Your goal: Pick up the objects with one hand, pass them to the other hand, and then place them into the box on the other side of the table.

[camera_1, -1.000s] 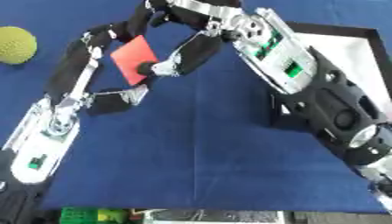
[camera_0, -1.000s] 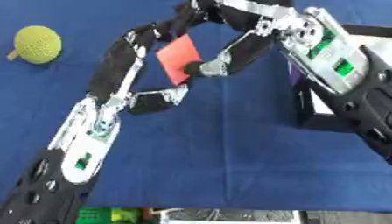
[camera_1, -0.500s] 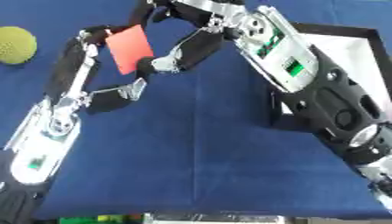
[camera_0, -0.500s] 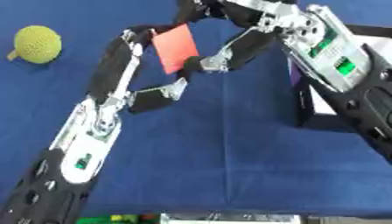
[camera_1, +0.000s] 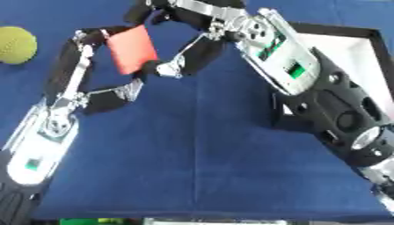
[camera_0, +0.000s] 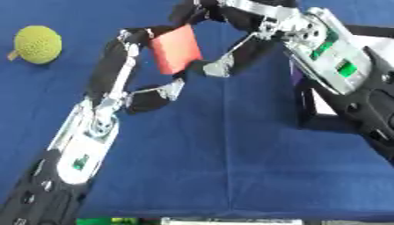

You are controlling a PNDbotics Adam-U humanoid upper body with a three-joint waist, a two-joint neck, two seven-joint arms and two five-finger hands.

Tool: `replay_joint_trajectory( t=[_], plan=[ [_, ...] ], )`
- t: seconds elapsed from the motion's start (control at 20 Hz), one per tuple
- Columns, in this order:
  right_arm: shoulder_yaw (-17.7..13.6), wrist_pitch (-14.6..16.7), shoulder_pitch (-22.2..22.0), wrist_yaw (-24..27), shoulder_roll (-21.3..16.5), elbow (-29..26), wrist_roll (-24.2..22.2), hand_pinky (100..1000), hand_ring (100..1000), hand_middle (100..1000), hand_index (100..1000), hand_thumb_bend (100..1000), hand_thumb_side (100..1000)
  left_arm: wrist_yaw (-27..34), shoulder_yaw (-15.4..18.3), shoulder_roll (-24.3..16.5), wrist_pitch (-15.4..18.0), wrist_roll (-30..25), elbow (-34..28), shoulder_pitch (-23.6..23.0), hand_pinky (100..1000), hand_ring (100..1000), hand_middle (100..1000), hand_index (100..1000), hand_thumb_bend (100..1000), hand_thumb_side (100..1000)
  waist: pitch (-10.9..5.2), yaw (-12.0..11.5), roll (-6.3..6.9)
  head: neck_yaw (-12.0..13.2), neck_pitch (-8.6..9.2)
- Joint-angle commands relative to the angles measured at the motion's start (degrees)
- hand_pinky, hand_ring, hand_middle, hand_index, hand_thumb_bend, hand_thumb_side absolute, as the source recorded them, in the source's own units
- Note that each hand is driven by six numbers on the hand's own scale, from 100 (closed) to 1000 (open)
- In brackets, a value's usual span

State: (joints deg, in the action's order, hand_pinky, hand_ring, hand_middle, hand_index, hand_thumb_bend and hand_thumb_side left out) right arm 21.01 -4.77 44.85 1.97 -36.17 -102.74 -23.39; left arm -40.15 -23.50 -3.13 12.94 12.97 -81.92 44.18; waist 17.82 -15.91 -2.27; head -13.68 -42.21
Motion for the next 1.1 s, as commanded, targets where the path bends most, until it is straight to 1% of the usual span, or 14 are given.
replay_joint_trajectory(
  t=[0.05,0.35,0.45,0.9,1.1],
  plan=[
    [0.3,1.1,0.4,-0.8,-1.1,-0.8,-1.0,928,1000,788,880,380,100,1.3,0.0,0.2,0.8,0.1,-1.5,1.1,761,498,356,587,100,277,-0.91,0.0,0.05,0.0,0.01],
    [0.3,2.4,0.5,-0.9,-1.1,-0.9,-4.5,943,1000,850,941,399,100,2.4,-0.1,0.3,0.9,-0.1,-1.4,1.2,760,487,338,567,100,243,-0.9,0.0,0.09,-0.1,-0.1],
    [0.3,3.1,0.4,-1.1,-1.0,-0.8,-5.4,944,1000,849,940,395,100,2.8,-0.2,0.3,0.9,-0.1,-1.5,1.2,760,484,331,560,100,232,-0.89,0.0,0.08,-0.1,-0.12],
    [0.5,4.3,0.6,-1.0,-0.5,-0.6,-4.5,939,1000,823,909,353,100,4.6,-0.8,0.6,1.7,-0.8,-2.1,1.5,761,481,329,558,100,230,-0.82,-0.2,0.02,-0.3,-0.01],
    [0.7,4.7,0.8,-0.9,-0.2,-0.5,-4.2,935,1000,803,884,311,100,5.8,-1.1,0.7,2.0,-1.2,-2.7,1.7,761,479,329,559,100,235,-0.82,-0.3,0.04,-0.5,0.16]
  ],
)
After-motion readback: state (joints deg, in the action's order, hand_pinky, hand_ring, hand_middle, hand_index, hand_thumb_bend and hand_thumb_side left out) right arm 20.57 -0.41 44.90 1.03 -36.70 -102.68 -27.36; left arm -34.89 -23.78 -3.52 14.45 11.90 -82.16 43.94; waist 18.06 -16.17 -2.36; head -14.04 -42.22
